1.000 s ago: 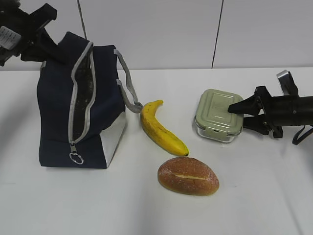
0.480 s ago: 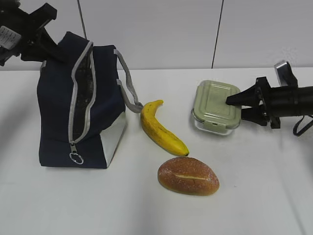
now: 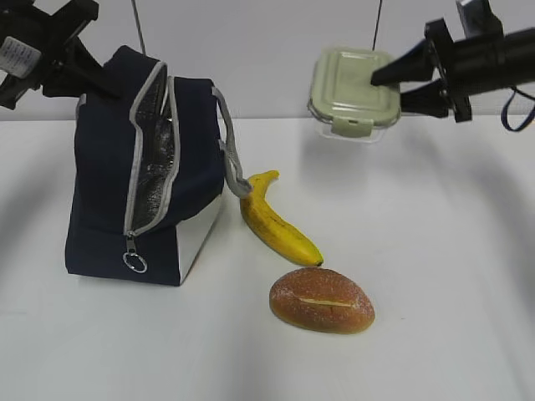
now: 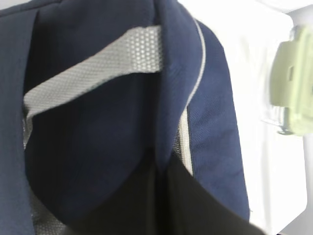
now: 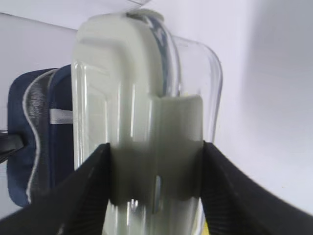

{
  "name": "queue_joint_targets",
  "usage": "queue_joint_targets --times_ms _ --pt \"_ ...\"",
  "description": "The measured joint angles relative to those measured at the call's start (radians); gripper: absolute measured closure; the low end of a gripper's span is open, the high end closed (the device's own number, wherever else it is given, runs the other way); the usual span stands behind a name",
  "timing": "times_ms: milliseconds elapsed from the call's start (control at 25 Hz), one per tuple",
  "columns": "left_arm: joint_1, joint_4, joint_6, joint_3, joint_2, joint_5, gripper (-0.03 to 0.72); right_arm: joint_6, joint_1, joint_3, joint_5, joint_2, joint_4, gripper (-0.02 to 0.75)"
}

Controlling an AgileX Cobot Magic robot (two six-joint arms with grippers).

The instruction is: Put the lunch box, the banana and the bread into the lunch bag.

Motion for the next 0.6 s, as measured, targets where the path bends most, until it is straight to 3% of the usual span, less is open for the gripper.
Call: queue_joint_targets --times_ms 280,600 --pt "0.000 -0.010 0.000 0.000 0.000 -0.002 0.691 0.277 0.186 -0.298 0.058 -0.019 -0.178 0.351" --pt "0.000 -0.010 0.000 0.000 0.000 -0.003 0.691 0.355 0.364 -0.382 0.088 -0.021 -0.213 0.351"
